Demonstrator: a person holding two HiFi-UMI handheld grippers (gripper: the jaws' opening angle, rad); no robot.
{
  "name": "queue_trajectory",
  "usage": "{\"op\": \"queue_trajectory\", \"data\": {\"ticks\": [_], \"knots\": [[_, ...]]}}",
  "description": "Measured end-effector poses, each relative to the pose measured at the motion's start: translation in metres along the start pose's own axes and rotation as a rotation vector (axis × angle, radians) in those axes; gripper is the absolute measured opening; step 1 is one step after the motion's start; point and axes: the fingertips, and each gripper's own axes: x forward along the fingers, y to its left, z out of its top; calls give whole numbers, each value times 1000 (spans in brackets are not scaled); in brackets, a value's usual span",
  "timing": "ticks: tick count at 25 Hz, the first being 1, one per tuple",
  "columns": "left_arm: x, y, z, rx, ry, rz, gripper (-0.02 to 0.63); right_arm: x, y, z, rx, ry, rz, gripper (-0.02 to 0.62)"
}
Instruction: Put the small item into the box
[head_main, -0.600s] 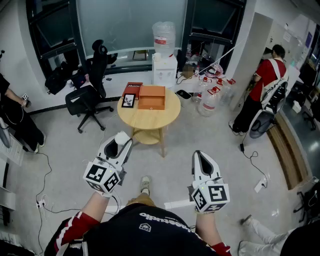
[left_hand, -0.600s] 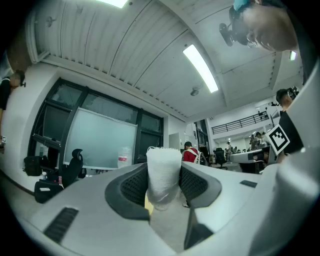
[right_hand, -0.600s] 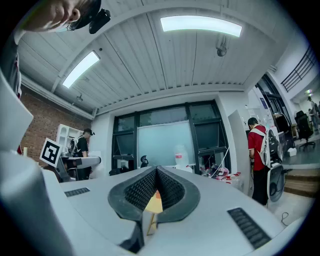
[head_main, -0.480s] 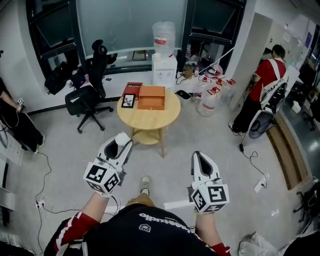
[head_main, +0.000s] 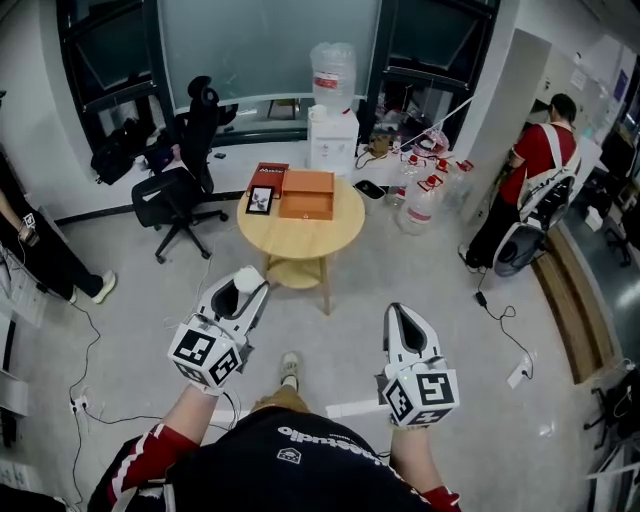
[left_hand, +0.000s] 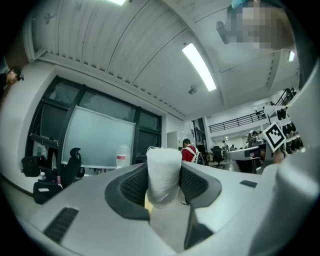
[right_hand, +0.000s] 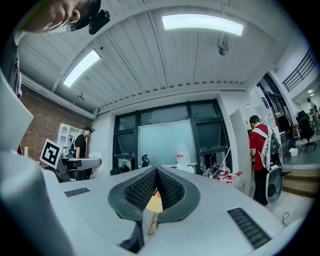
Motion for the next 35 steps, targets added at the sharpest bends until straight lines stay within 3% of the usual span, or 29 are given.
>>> {"op": "queue_trajectory", "data": {"ticks": [5,20,29,35], "knots": [[0,3,-4,4,11,-3,184,5,3,-3,39,-10,11,26],[14,28,-14,12,47,13,186,34,5,-18,25,49,49,26],[39,40,-12,46,40,19,186,61,-6,1,8,-12,97,25],[62,55,-16,16,36,27,186,82,-24,13,-16,-66,66,25]]}}
